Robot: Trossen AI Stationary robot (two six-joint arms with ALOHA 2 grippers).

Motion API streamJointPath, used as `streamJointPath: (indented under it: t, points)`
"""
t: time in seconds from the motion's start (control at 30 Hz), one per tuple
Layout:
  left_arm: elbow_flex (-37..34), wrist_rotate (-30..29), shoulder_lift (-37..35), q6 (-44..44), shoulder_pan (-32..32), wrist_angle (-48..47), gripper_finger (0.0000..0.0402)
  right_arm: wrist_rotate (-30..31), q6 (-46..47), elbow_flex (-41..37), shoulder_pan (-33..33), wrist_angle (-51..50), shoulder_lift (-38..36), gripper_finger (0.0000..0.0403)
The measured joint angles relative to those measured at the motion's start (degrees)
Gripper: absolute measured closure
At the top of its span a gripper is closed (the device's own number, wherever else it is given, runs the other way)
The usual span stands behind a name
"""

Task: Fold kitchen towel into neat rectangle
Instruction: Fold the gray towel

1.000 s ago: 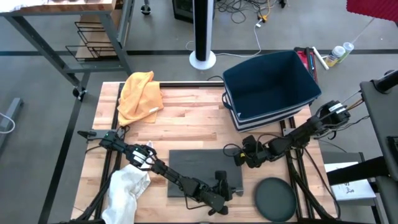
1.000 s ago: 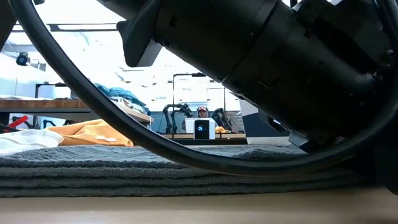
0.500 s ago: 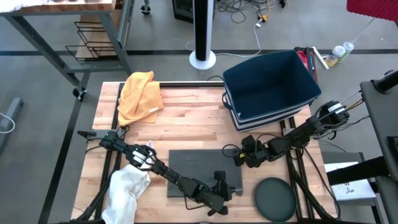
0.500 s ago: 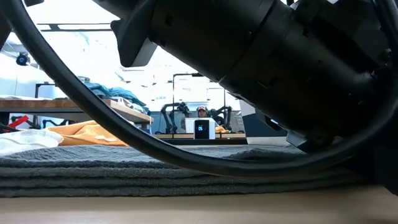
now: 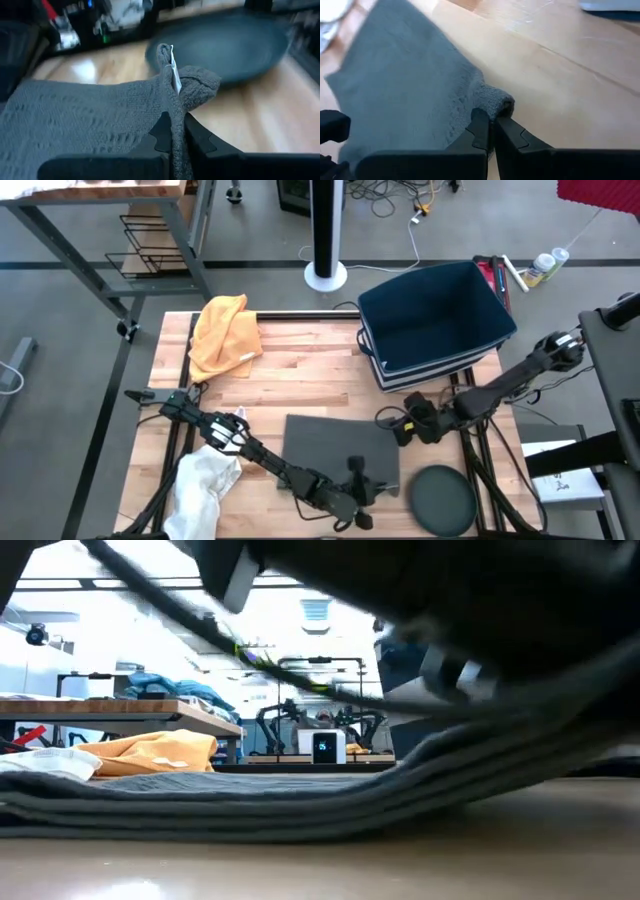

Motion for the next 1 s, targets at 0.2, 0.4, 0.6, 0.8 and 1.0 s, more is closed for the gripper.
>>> streamJointPath:
  t: [0.2,0.4,0.6,0.8,1.0]
  points:
    - [0.07,-0.16,-0.02,2.28,-0.18,6.06,0.0393,-1.11,0.86,0.04,1.22,-4.82,-5.75,0.0399]
    - [0.08,-3.97,-0.02,-0.72,-1.80,5.93,0.0393,3.71,1.46,0.06,1.24,-2.20,-6.48,0.0399]
    - [0.08,-10.86,-0.02,-1.14,-4.41,8.91,0.0393,5.31,-1.02,0.08,1.21,8.04,-1.07,0.0399]
    - [0.10,-15.06,-0.11,-1.60,-5.94,12.32,0.0393,6.91,-3.71,0.08,1.06,16.16,3.66,0.0399]
    - [-0.15,-16.92,-0.11,-1.84,-5.76,13.03,0.0393,6.31,-3.67,2.34,1.06,6.33,0.57,0.0399]
